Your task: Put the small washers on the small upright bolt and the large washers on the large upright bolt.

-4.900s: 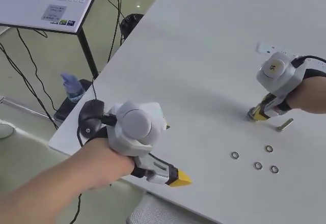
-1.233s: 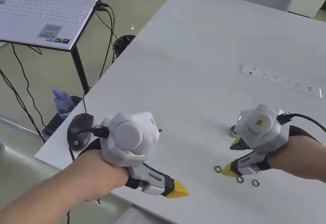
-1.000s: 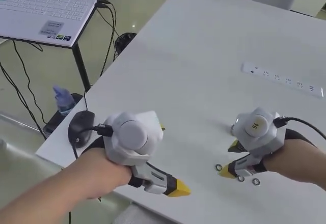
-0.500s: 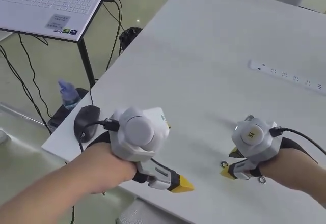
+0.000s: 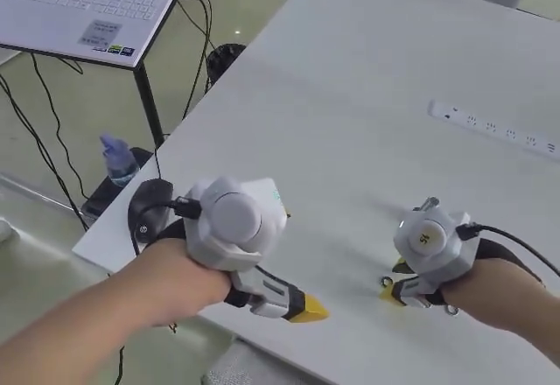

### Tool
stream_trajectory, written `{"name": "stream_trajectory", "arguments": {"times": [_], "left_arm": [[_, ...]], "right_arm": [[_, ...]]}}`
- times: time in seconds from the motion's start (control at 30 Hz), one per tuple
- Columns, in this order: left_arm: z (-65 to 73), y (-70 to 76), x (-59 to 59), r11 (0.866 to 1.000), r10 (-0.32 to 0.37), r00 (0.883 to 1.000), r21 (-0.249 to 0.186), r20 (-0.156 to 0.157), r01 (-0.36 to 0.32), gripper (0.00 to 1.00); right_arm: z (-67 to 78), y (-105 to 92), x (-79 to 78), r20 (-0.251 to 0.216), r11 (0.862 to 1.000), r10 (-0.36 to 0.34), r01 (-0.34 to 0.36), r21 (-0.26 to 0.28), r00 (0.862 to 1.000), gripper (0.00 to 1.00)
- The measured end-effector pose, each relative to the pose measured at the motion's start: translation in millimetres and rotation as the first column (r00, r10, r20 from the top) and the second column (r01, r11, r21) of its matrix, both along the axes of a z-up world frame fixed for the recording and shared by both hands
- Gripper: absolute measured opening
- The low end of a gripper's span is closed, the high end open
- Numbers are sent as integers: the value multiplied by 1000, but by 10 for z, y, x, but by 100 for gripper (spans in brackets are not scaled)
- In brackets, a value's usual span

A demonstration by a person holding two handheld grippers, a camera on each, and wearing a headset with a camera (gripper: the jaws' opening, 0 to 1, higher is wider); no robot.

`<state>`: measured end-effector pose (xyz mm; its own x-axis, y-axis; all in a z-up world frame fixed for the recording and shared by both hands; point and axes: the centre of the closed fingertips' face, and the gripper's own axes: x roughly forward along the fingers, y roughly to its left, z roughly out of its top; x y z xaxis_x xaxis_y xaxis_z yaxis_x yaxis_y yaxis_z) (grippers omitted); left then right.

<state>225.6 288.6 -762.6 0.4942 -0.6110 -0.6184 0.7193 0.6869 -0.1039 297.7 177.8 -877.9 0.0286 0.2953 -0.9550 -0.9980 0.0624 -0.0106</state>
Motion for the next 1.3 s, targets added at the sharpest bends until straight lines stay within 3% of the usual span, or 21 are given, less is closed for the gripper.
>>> {"name": "stream_trajectory", "arguments": {"times": [0.37, 0.63, 0.73, 0.83, 0.9, 1.1, 1.3], "left_arm": [[-45, 26, -54, 1000, 1, 1000, -4, -11, -1, 81], [-55, 30, -69, 1000, -1, 1000, -5, -15, 0, 79], [-45, 15, -63, 1000, -5, 1000, -6, -14, 5, 79], [-27, 0, -59, 1000, -6, 1000, -11, -9, 6, 78], [-27, -9, -67, 1000, -4, 1000, -11, -12, 4, 78], [-40, -31, -103, 1000, -10, 1000, -4, -20, 10, 77], [-43, -43, -116, 1000, -6, 1000, -3, -26, 6, 77]], "right_arm": [[-6, 17, -3, 10, 1000, 1, -1, -18, 1000, 16], [-21, 34, 2, 15, 996, 19, -18, -84, 1000, 14], [-19, 33, -11, 29, 991, 59, -56, -124, 998, 13], [-15, 22, 2, 24, 993, 43, -40, -112, 999, 12], [-7, 20, 11, -20, 997, -18, 17, -75, 1000, 12], [-7, 6, 19, 2, 997, 22, -21, -79, 1000, 12], [16, -58, 40, -5, 997, 1, -1, -73, 1000, 12]]}}
